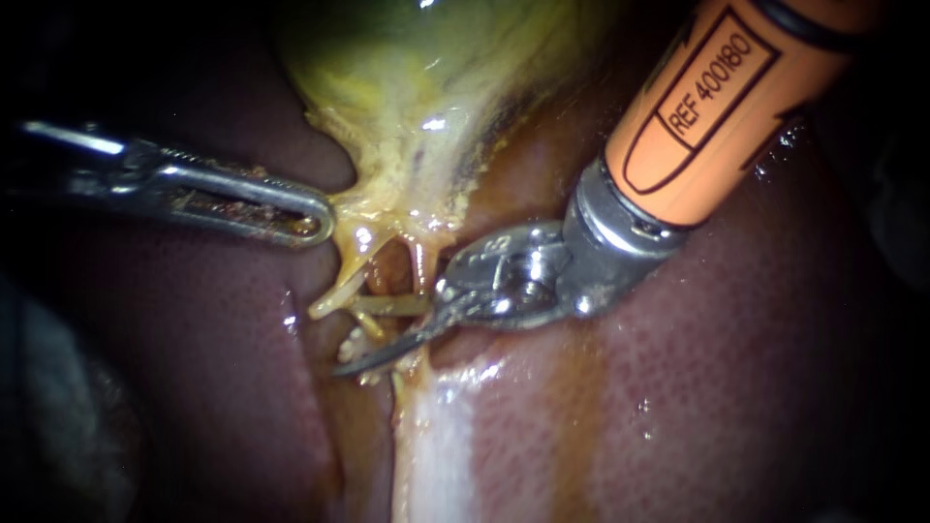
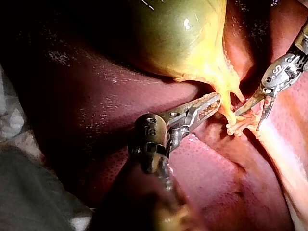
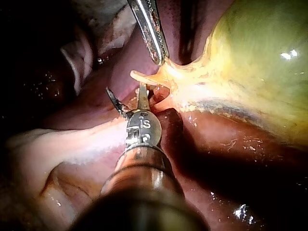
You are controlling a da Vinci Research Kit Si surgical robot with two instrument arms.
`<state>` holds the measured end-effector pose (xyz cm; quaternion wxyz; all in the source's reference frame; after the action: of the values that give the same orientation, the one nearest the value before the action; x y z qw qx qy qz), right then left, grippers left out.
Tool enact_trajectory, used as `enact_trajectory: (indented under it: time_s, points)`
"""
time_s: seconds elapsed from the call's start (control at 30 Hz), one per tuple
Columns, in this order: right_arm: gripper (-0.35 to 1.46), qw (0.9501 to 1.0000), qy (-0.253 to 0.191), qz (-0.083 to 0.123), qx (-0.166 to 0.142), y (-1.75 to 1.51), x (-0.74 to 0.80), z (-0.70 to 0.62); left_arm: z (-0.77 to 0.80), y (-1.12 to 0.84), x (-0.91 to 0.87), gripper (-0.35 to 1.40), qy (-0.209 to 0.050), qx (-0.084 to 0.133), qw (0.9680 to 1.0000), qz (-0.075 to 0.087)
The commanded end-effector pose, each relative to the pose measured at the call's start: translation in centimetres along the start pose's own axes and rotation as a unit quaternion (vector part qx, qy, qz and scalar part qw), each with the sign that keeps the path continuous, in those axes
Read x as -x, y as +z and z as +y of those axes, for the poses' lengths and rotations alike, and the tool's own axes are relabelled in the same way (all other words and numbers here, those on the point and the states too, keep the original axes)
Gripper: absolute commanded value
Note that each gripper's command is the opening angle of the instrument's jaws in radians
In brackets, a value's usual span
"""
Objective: Go to the cutting position left tube
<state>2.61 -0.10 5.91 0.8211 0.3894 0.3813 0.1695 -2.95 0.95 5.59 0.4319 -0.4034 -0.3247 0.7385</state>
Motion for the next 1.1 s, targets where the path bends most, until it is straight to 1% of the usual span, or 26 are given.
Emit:
enact_trajectory:
  time_s: [0.03,0.2,0.3,0.53,0.8,0.93,1.1]
  points:
    - [1.28,1.0000,0.000,0.000,0.000,0.00,0.00,0.00,0.00,0.00,0.00,-0.35,0.000,0.000,1.0000,0.000]
    - [1.30,1.0000,-0.001,0.000,-0.001,-0.03,0.03,-0.01,0.00,0.00,0.00,-0.35,0.000,0.000,1.0000,0.000]
    - [1.32,1.0000,-0.002,-0.001,-0.002,-0.09,0.08,-0.01,0.00,0.00,0.00,-0.35,0.000,0.000,1.0000,0.000]
    - [1.33,1.0000,-0.004,-0.002,-0.004,-0.22,0.20,0.04,0.00,0.00,0.00,-0.35,0.000,0.000,1.0000,0.000]
    - [1.33,1.0000,-0.004,-0.002,-0.005,-0.28,0.26,0.07,0.00,0.00,0.00,-0.35,0.000,0.000,1.0000,0.000]
    - [1.35,1.0000,-0.005,-0.002,-0.004,-0.28,0.30,0.12,0.00,-0.01,0.00,-0.35,0.000,0.000,1.0000,0.000]
    - [1.38,1.0000,-0.008,-0.003,-0.003,-0.25,0.42,0.21,0.00,-0.01,0.00,-0.35,0.000,0.000,1.0000,0.000]
